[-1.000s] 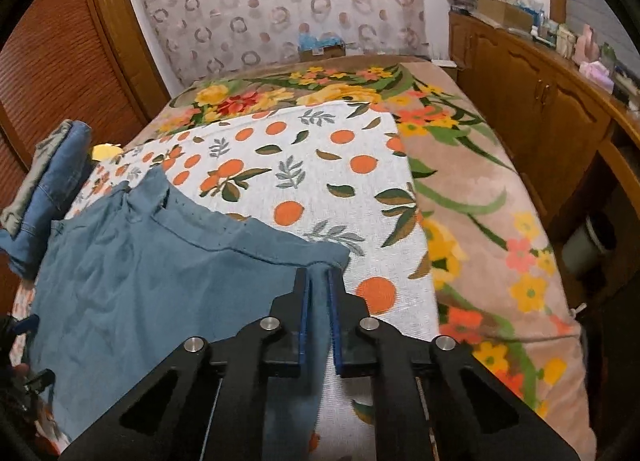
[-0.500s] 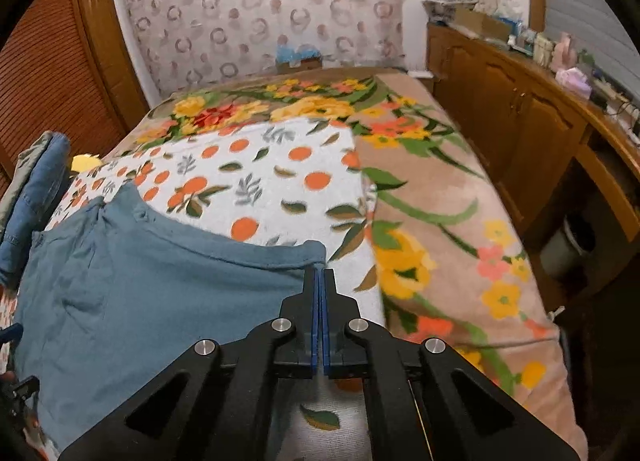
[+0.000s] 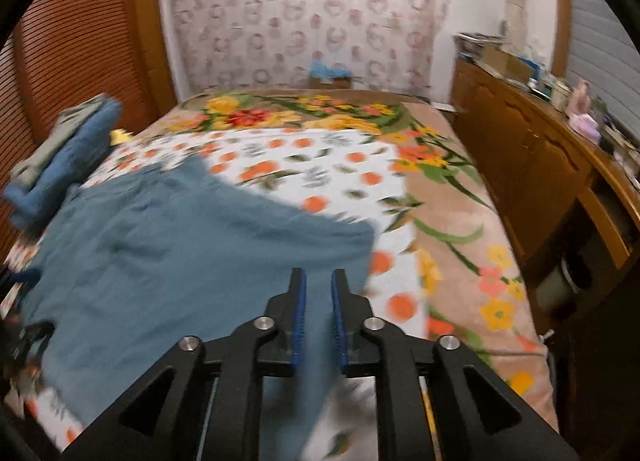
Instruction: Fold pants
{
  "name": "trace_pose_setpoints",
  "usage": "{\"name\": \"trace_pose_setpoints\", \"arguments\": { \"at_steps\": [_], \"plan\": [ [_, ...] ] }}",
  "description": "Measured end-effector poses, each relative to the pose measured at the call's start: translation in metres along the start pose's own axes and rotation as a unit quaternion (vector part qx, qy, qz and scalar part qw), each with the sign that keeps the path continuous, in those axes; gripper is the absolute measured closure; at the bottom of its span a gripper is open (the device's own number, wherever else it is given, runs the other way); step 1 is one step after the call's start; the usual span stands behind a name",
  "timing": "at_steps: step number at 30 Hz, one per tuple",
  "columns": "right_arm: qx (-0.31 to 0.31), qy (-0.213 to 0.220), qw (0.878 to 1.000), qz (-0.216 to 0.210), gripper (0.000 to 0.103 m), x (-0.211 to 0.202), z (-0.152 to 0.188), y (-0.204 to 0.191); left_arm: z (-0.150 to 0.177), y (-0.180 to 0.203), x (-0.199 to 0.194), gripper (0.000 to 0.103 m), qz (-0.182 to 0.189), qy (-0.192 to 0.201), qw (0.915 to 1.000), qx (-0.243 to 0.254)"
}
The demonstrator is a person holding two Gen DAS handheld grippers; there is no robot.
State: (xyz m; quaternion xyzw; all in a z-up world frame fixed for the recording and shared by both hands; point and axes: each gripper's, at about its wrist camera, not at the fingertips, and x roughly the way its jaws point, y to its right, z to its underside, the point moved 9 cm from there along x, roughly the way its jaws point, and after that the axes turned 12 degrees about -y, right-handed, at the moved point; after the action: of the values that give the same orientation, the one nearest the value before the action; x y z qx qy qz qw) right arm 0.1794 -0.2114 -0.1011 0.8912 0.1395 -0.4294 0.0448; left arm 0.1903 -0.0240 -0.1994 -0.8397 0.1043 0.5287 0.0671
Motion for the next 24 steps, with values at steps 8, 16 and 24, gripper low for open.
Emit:
{"name": "trace_pose_setpoints", "arguments": {
  "at_steps": [8, 16, 24],
  "plan": [
    [-0.049, -0.021, 0.997, -0.060, 0.061, -0.009, 0.063, -0.068, 0.000, 0.000, 0.000, 0.000, 0.000, 0.000, 1.0000, 0.000],
    [-0.093, -0.033, 0.994, -0.042, 0.051, -0.007, 0.091, -0.098, 0.000, 0.000, 0.000, 0.000, 0.000, 0.001, 1.0000, 0.000],
    [-0.095, -0.032, 0.995, -0.025, 0.048, -0.005, 0.086, -0.104, 0.002, -0.003, -0.002, 0.000, 0.004, -0.001, 1.0000, 0.008]
  ]
}}
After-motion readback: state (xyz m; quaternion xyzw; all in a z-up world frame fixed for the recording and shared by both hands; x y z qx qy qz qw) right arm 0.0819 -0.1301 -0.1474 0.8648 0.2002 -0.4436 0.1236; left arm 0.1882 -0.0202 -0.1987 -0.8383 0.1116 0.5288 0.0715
